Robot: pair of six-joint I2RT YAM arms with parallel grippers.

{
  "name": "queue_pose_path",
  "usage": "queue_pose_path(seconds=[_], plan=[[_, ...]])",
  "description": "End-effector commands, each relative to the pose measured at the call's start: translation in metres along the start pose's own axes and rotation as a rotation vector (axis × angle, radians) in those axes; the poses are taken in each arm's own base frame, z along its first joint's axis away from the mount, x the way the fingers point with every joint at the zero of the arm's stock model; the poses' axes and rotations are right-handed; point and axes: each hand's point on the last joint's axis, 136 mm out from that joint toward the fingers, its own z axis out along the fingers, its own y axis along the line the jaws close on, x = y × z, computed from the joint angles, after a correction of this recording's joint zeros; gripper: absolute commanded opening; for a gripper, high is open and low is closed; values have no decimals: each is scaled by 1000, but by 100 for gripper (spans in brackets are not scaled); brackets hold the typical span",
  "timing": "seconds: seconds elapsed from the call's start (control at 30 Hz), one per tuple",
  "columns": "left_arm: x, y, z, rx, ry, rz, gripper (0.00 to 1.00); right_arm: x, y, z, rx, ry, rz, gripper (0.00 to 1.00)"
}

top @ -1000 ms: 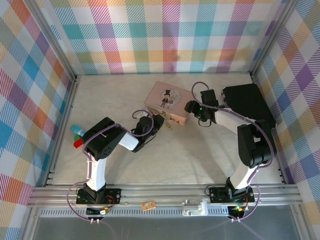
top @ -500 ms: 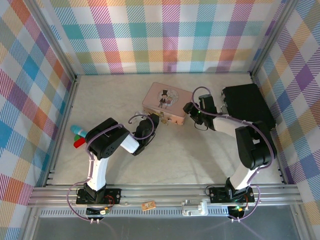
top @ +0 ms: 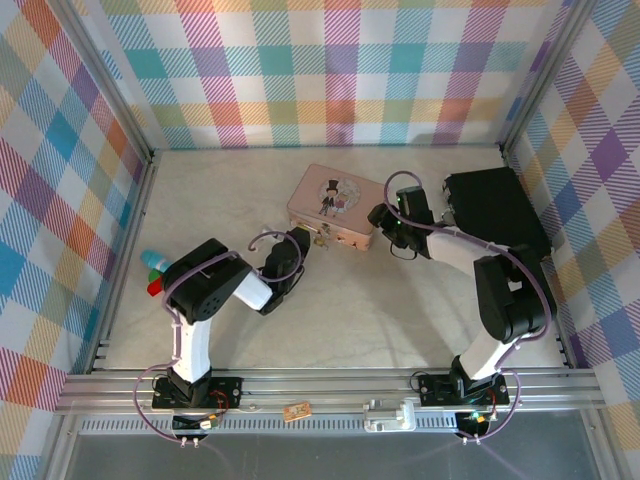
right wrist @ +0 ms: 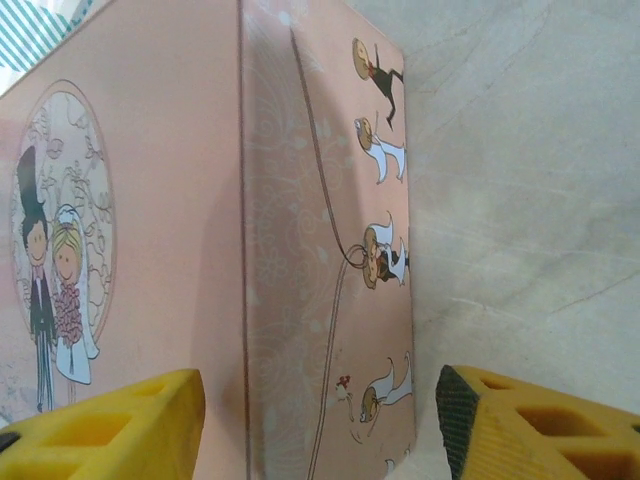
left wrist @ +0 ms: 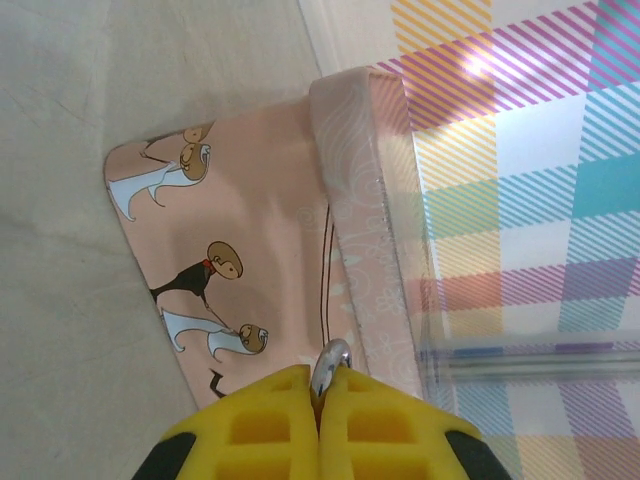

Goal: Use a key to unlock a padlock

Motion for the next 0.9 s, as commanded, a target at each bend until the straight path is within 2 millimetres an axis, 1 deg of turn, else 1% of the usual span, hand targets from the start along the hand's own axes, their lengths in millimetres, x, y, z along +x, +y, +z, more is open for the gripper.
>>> queue_pose_path(seconds=[0.0,0.1,0.17,0.23,0.3,0.33,0.4,0.53,0.57,0.67,0.73,0.87], plan=[[-9,-14,-10,27,33,24,0,-14,20,-18,-26,-30,-88,65],[-2,-12,-16,-3,134,60,0,-16,33,-30,-60,-22,-183,69],[6,-11,-24,-40,218,109,0,-15,37,-42,-65,-10,-264,75],[13,-9,-35,-91,298,183,0,-12,34,-53,-48,-4,-329,82],[17,-9,-48,-150,370,269,0,-8,27,-65,-23,3,-381,89],[18,-8,-55,-181,406,311,0,-5,24,-71,-16,6,-406,98],[21,-7,-68,-218,471,367,0,1,15,-81,3,22,-438,99],[31,5,-94,-319,624,465,0,16,-3,-98,35,54,-474,99],[33,11,-101,-353,658,487,0,19,-7,-101,38,58,-478,99],[34,25,-114,-422,710,560,0,27,-21,-105,56,60,-471,99],[34,31,-119,-456,722,621,0,30,-27,-106,66,52,-464,99],[41,34,-118,-476,737,681,0,29,-34,-104,84,31,-444,99]])
